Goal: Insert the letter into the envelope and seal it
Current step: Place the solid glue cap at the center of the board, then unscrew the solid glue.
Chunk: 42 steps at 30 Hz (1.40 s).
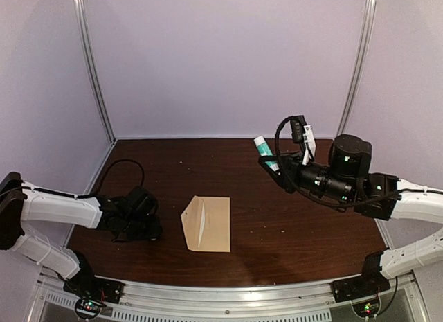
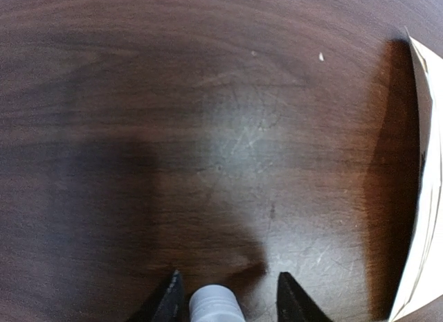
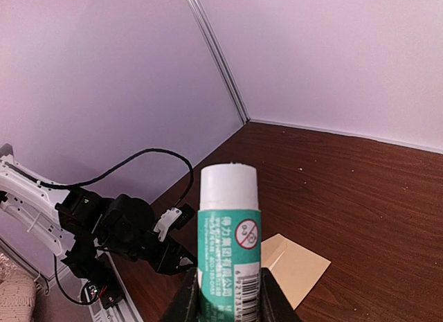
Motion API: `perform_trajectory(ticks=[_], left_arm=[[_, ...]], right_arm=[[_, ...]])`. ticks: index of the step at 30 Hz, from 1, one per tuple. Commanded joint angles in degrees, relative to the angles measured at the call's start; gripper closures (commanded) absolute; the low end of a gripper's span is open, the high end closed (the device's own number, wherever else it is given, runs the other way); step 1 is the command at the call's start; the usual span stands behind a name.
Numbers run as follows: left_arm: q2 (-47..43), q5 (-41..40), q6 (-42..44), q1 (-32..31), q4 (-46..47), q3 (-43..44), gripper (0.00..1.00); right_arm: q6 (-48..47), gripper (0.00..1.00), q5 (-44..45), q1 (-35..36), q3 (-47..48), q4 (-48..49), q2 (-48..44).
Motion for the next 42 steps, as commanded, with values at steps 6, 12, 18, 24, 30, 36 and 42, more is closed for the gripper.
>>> perform_trajectory(ticks=[6, 12, 18, 24, 30, 36, 42], left_arm=[[-6.4, -2.9, -0.6, -0.4, -4.0, 1.0, 0.25], [-12.1, -2.7, 3.9, -0.5, -7.1, 11.3, 0.22], [-17.4, 8.0, 10.8, -1.7, 5.7, 19.9, 0.24], [-19.4, 22.1, 9.5, -5.7, 28.7, 19.9, 0.29], [-14.0, 26.1, 8.2, -11.3, 38.5, 23.1, 0.28], [-6.9, 28.7, 5.9, -14.6, 45.0, 26.1, 0.26], [-0.7, 29.2, 4.0, -15.7, 47.9, 29.5, 0.26]], right_arm=[[2.5, 0.91, -3.3, -0.1, -1.6, 2.5, -2.5], [3.5, 0.91, -4.0, -0.1, -1.9, 5.4, -2.9], [5.7, 0.91, -5.8, -0.1, -1.5, 9.2, -1.7], [6.3, 0.91, -6.8, -0.1, -0.8, 10.6, -0.4], [7.8, 0.91, -10.8, 0.1, -0.9, 15.0, 1.7], [7.5, 0.92, -11.5, 2.1, 0.6, 16.4, 4.1], [6.8, 0.92, -10.5, 3.7, 0.8, 16.1, 3.8]])
